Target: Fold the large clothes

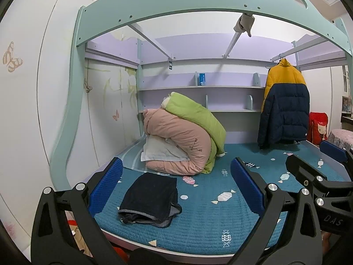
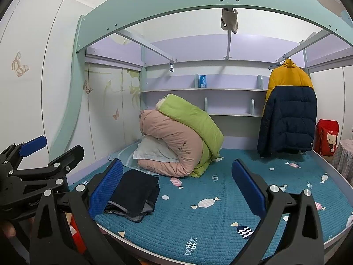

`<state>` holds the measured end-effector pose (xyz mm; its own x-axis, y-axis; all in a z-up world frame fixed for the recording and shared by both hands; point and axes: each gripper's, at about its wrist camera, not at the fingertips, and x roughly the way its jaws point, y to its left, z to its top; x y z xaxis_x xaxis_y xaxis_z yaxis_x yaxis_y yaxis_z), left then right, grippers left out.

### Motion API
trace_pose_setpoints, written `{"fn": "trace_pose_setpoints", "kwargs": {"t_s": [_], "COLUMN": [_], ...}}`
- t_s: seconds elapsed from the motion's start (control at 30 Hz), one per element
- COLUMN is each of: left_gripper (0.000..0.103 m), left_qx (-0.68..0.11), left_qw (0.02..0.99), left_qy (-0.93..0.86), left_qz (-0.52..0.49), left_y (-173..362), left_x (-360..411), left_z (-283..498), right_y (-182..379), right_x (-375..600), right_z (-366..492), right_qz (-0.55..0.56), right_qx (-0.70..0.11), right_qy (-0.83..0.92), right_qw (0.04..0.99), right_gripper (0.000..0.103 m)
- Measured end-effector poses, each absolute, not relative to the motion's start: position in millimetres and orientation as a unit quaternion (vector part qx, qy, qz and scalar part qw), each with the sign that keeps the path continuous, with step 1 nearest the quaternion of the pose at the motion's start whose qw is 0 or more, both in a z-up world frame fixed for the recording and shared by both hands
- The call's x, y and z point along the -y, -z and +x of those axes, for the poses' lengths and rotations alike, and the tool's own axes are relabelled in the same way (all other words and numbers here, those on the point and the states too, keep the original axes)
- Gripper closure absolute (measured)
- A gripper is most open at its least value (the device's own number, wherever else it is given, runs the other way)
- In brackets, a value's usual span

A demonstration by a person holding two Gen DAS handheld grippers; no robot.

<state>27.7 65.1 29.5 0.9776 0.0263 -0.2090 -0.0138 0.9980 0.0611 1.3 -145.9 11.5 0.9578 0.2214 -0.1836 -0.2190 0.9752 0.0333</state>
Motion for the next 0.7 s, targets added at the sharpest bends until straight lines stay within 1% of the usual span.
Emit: {"fn": "trace_pose_setpoints", "kwargs": {"t_s": [0.7], "left_gripper": [0.005], "left_qx": [-0.105], "left_qw": [0.994], "left_qy": [-0.011], "left_qz": [0.030], "left_y": [-29.3], "left_x": [-63.9], "left_z": [27.2], "right_y": [-15.4], "right_x": [145.8], "right_z": [-0.1], "right_qz": [0.010], "right_qx": [-0.096], "right_qy": [-0.112], "right_qw": [0.989], "right_gripper": [0.008]}}
